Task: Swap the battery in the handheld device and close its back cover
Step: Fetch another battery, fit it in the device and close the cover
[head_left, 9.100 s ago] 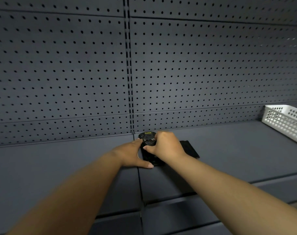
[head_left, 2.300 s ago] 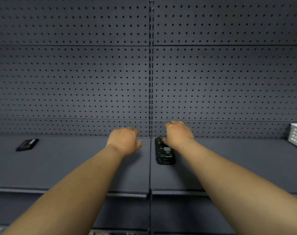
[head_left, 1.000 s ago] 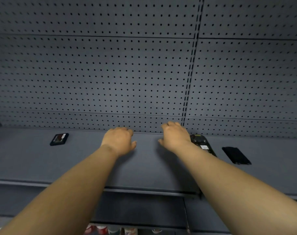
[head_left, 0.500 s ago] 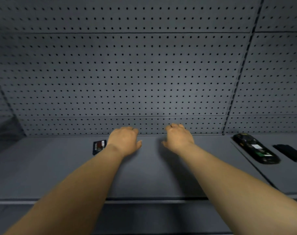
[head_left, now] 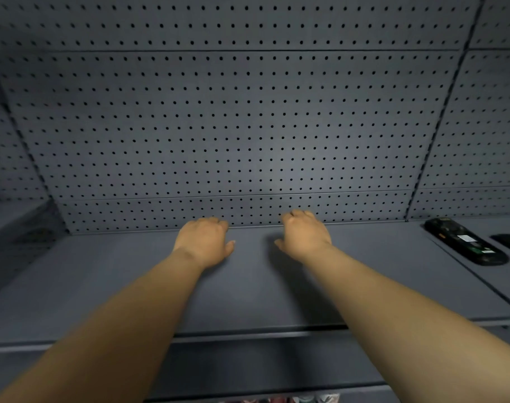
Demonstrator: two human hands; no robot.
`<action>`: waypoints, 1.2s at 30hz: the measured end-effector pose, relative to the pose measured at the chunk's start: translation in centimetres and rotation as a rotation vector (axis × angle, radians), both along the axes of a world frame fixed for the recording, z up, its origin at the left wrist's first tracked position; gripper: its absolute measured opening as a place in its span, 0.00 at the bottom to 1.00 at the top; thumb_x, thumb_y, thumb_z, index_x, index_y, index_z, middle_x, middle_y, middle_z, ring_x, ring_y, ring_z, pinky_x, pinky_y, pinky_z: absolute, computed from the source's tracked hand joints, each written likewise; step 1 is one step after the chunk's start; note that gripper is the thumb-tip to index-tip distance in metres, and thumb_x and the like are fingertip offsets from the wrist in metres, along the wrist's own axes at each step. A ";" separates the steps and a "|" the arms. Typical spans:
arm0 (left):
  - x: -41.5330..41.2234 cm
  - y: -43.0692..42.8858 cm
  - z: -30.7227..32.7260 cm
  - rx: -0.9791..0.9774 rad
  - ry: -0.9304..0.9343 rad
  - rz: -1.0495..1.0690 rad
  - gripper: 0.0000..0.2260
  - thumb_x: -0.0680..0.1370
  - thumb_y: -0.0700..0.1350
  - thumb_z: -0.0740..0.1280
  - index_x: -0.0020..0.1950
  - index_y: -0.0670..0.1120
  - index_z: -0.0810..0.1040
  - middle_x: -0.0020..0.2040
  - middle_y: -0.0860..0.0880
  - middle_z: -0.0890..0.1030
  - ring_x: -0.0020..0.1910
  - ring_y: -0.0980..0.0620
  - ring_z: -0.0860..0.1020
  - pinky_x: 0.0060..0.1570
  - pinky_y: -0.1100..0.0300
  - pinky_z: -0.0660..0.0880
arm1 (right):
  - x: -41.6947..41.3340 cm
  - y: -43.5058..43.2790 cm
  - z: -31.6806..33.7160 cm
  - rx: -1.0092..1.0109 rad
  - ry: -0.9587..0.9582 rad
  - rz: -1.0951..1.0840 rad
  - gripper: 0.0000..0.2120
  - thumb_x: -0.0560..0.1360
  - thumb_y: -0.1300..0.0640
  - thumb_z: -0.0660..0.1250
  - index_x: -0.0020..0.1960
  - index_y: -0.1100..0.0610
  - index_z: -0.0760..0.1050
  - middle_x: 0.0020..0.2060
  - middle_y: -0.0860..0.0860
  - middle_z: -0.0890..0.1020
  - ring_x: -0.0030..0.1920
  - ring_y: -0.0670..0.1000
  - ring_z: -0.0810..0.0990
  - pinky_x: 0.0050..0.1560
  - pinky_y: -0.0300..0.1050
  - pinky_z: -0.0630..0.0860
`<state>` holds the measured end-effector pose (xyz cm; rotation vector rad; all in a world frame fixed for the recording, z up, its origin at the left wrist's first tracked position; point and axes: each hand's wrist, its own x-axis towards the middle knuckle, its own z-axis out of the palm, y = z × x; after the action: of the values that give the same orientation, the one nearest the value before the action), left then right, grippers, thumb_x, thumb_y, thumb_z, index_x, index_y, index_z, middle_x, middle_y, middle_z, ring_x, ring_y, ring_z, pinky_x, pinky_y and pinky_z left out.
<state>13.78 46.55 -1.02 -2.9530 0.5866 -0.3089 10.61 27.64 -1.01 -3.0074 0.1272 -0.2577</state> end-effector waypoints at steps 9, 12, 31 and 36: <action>-0.9 1.2 0.3 -0.003 0.006 0.064 0.17 0.79 0.56 0.58 0.58 0.45 0.74 0.56 0.46 0.78 0.56 0.46 0.76 0.53 0.53 0.72 | 0.0 0.8 0.5 -0.007 0.004 0.058 0.22 0.75 0.51 0.65 0.66 0.59 0.69 0.63 0.55 0.73 0.66 0.56 0.69 0.64 0.50 0.69; -1.1 2.1 0.2 -0.015 -0.006 0.091 0.16 0.78 0.55 0.58 0.58 0.46 0.74 0.56 0.46 0.78 0.56 0.46 0.77 0.52 0.54 0.72 | 0.2 1.6 0.6 -0.009 -0.011 0.079 0.22 0.75 0.51 0.65 0.65 0.59 0.70 0.62 0.55 0.74 0.66 0.56 0.69 0.64 0.50 0.69; 2.8 14.5 -1.0 0.007 0.040 0.035 0.20 0.79 0.56 0.57 0.66 0.46 0.72 0.63 0.46 0.77 0.62 0.46 0.74 0.60 0.53 0.71 | 3.2 14.4 -2.3 0.108 0.123 -0.034 0.26 0.74 0.47 0.66 0.67 0.59 0.68 0.64 0.57 0.73 0.66 0.58 0.71 0.61 0.50 0.72; 4.0 16.9 -1.5 0.003 0.039 -0.008 0.20 0.79 0.56 0.58 0.65 0.46 0.73 0.63 0.47 0.77 0.62 0.46 0.74 0.60 0.53 0.71 | 3.6 16.5 -3.4 0.168 0.176 -0.126 0.28 0.73 0.44 0.67 0.67 0.59 0.68 0.63 0.58 0.74 0.64 0.58 0.71 0.61 0.52 0.73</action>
<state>17.79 63.48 -2.49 -2.9608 0.6037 -0.2511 14.26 44.12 -4.40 -2.8530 0.3369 0.0072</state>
